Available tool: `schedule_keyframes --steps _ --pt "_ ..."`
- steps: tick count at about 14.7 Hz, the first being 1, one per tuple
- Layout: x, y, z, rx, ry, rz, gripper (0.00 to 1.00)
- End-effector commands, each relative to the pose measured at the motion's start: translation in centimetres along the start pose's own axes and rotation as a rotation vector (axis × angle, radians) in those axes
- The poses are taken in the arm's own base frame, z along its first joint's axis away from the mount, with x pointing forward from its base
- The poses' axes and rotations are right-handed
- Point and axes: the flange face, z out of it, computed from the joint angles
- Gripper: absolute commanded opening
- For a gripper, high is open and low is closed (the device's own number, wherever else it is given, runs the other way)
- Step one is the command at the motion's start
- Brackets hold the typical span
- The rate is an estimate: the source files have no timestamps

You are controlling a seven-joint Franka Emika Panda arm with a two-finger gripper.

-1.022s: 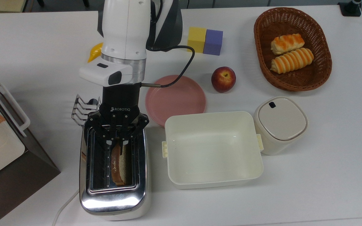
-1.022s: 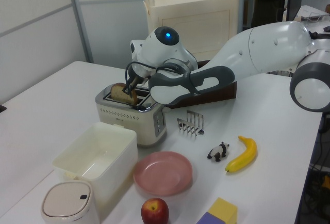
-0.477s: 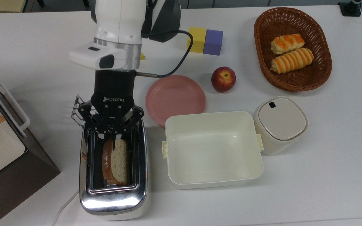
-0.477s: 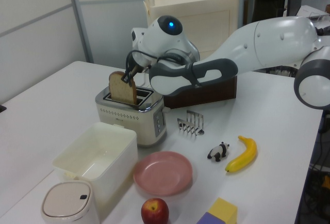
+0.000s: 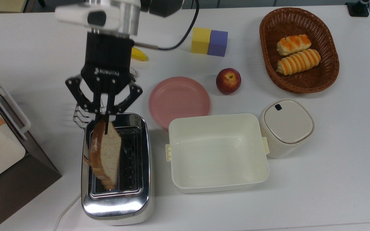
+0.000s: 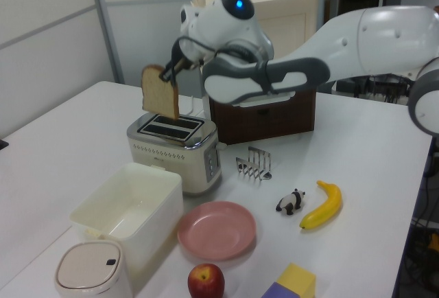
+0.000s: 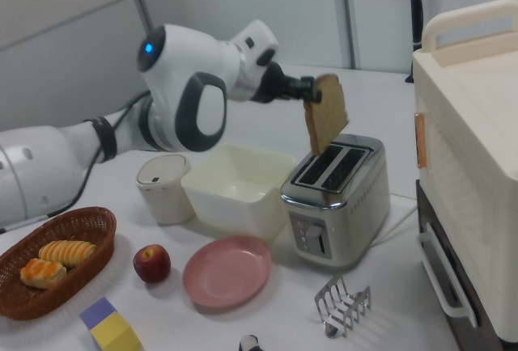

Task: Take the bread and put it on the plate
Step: 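Lift the gripped bread slice up out of the toaster slot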

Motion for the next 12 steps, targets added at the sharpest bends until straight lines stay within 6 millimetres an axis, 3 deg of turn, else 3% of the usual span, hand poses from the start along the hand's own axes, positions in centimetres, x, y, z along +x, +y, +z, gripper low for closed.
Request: schedule_keyframes --steps 1,3,7,12 --pt "1.5 0.4 -3.8 0.007 0.044 0.047 0.00" --pt "1.7 1.0 -5.1 0.021 0.042 0.081 0.00" --pt "-0.4 0.5 -8.1 0.058 -0.110 0.108 0.00" --pt "-0.2 0.6 -16.0 0.199 -0.302 0.123 0.00"
